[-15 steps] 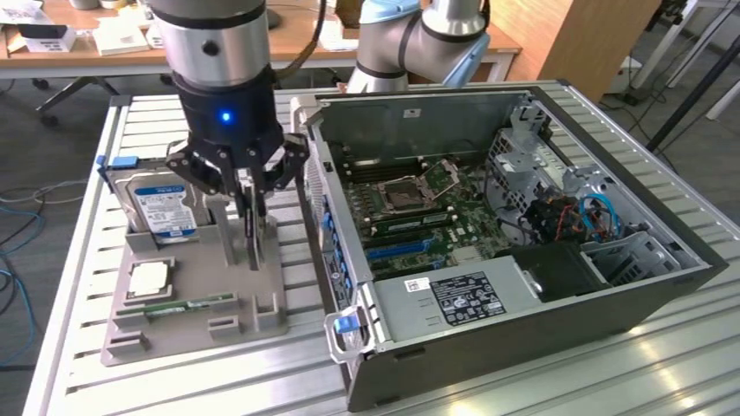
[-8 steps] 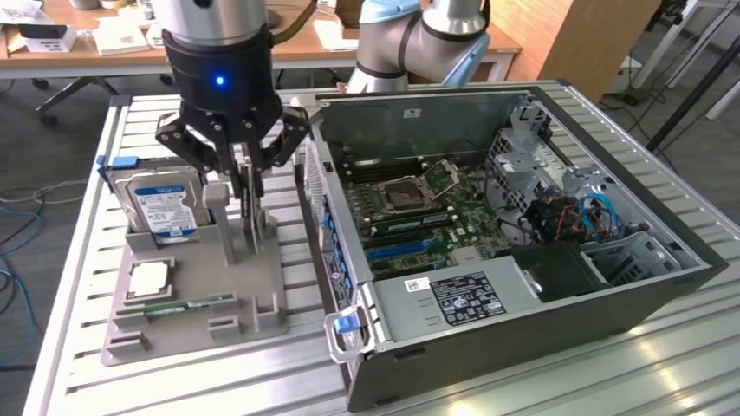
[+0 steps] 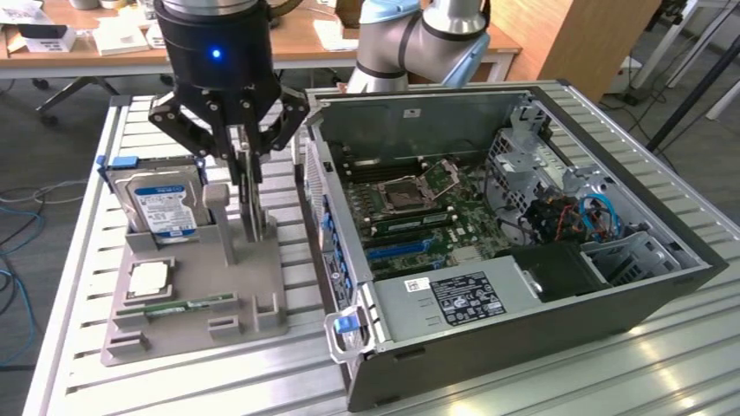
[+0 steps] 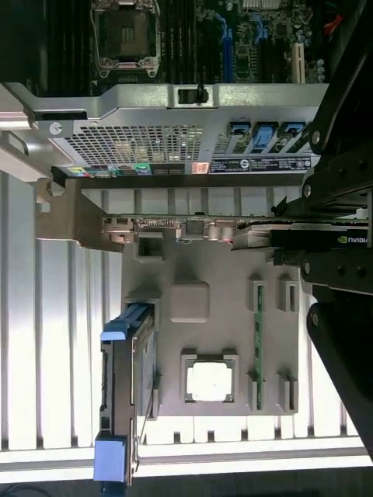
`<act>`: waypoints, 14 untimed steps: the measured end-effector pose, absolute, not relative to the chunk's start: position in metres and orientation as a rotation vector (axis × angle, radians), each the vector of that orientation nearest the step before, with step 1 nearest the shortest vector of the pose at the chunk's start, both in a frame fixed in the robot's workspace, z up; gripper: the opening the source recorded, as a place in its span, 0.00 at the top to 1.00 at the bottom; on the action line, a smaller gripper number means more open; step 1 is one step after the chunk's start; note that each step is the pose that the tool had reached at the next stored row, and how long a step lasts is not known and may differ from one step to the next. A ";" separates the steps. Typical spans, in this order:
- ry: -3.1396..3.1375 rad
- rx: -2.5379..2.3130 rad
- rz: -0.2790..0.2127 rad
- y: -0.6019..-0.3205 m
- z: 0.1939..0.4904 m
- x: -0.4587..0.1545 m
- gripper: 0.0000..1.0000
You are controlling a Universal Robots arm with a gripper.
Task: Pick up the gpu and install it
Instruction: 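Pick up the gpu and move the gpu toward the slot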
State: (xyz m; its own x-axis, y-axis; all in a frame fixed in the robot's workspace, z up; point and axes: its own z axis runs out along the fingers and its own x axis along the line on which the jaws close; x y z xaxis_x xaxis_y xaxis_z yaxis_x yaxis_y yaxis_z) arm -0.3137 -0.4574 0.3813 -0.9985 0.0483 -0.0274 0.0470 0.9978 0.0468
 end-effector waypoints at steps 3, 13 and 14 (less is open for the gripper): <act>3.112 0.068 0.072 -0.457 0.389 -0.314 0.74; 3.112 0.056 0.072 -0.457 0.421 -0.314 0.74; 3.112 0.054 0.072 -0.457 0.424 -0.314 0.74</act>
